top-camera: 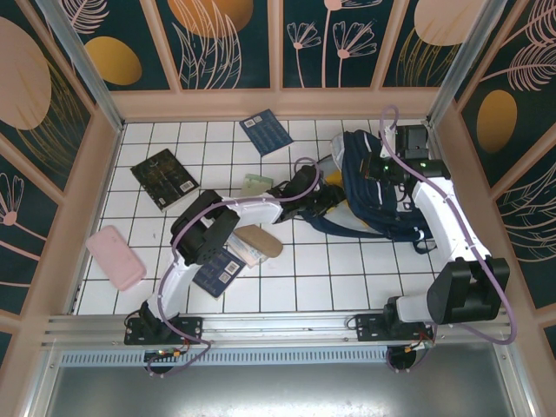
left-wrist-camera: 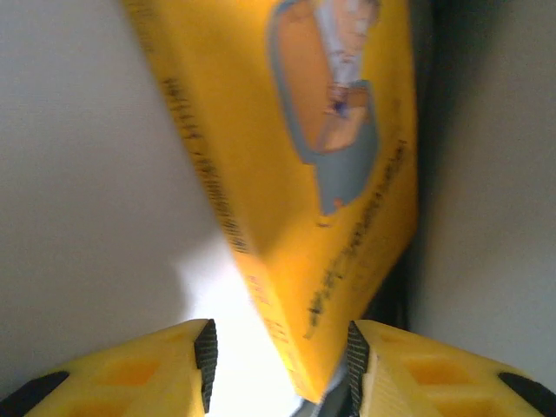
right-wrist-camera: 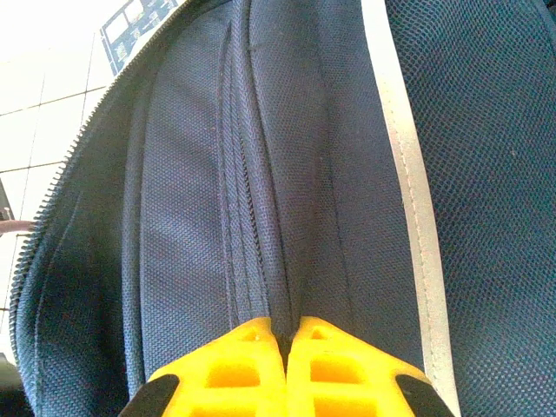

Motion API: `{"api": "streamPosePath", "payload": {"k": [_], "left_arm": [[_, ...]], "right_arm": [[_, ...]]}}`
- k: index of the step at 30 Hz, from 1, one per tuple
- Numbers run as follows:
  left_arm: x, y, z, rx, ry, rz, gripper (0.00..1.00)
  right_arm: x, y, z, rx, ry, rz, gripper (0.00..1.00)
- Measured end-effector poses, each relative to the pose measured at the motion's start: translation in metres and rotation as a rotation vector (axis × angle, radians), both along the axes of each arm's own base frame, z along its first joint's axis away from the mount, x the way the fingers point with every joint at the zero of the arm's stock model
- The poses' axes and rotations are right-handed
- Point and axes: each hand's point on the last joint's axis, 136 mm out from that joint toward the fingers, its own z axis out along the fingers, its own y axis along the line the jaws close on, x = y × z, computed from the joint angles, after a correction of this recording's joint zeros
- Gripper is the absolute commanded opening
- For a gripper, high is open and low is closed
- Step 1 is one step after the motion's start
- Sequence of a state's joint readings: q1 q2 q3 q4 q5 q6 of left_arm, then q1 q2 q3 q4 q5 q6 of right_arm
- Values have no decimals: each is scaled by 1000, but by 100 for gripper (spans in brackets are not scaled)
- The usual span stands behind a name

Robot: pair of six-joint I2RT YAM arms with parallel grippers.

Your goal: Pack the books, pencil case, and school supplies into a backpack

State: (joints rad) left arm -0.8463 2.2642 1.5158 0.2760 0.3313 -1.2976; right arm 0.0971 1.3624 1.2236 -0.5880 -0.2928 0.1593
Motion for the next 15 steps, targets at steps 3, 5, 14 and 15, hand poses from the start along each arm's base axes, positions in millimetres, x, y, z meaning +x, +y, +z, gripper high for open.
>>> {"api": "streamPosePath", "payload": {"k": [3, 5, 14, 15], "left_arm": [[3, -4, -7, 1, 19, 9, 49], [9, -8, -1, -8, 14, 19, 50], [26, -26, -5, -7, 34, 45, 50], [27, -27, -5, 0, 39, 48, 50]], "right_arm": [[0, 2, 1, 12, -1, 1, 0], [0, 3, 2, 19, -2, 3, 0], [-1, 23, 1, 27, 9, 39, 0], [0, 24, 1, 25, 9, 41, 0]]}}
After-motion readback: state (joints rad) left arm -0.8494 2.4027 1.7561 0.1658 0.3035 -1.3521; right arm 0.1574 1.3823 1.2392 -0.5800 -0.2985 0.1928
